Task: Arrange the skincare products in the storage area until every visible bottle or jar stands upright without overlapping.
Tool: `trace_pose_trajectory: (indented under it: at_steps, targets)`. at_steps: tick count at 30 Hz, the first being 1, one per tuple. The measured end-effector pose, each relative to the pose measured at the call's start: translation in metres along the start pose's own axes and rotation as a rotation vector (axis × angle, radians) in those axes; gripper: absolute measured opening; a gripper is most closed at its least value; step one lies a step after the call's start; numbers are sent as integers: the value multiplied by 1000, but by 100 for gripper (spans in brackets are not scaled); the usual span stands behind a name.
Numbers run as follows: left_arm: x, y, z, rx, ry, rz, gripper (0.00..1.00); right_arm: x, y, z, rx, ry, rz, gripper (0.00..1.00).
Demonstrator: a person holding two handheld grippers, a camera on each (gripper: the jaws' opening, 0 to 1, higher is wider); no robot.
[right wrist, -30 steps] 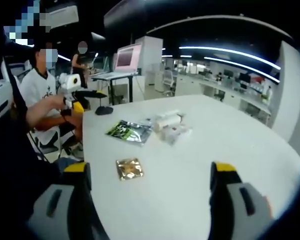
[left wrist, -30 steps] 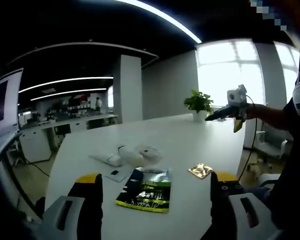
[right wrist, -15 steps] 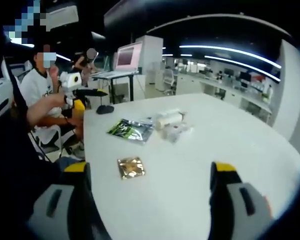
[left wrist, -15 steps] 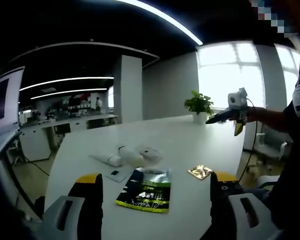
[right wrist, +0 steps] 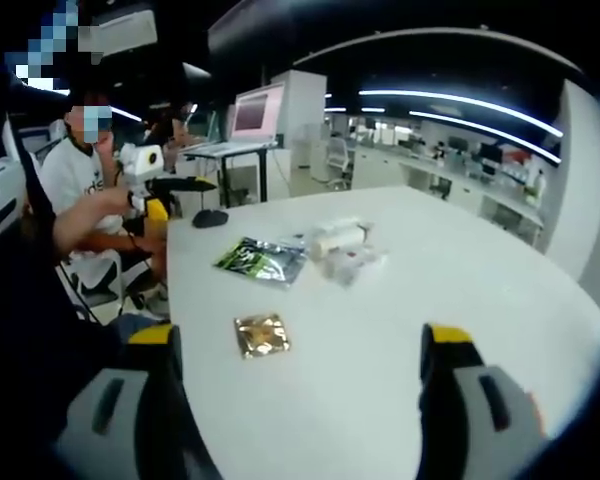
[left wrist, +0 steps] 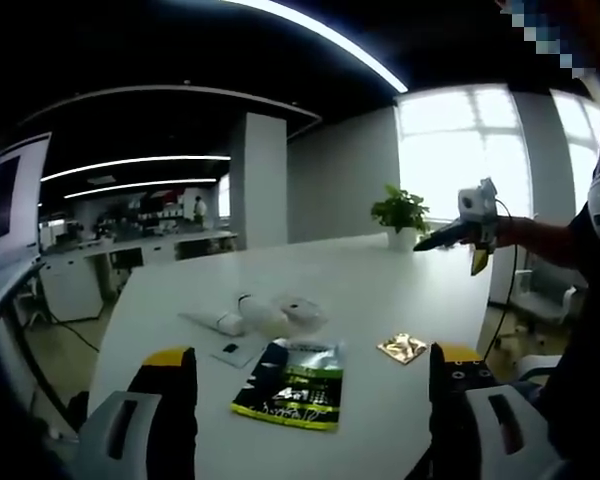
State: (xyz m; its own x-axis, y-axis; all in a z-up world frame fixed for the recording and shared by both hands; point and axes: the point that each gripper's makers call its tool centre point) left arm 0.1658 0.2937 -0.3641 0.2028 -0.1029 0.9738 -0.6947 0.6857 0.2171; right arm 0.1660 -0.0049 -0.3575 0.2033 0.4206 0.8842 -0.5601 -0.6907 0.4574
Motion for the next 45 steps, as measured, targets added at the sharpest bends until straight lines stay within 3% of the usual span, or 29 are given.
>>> trace_pose_trajectory:
  at_steps: [4, 17, 26, 45]
  targets:
    - [5, 2, -2, 11, -10, 25, 100, 0, -2, -1, -1, -13, -5, 100]
    - [-4, -1, -4, 8, 4, 4, 100, 24, -5, 5, -15, 30, -21, 100]
    - [-11, -6, -3, -8, 30, 5, 100, 38, -28, 11, 3, 34, -23, 100]
    - [-21, -15, 0, -42, 52, -11, 99, 42, -80, 28, 21, 18, -57, 100]
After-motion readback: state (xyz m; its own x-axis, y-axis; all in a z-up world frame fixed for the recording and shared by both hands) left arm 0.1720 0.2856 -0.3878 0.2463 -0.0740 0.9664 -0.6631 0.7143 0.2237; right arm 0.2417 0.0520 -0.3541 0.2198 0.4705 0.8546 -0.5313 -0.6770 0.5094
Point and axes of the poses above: the point that each gripper's makers call its tool centre point, and the gripper's own axes: y roughly backward along the fingers, z roughly to its right, x roughly out of its top, and after that the axes turned 1 degree about y, right-handed
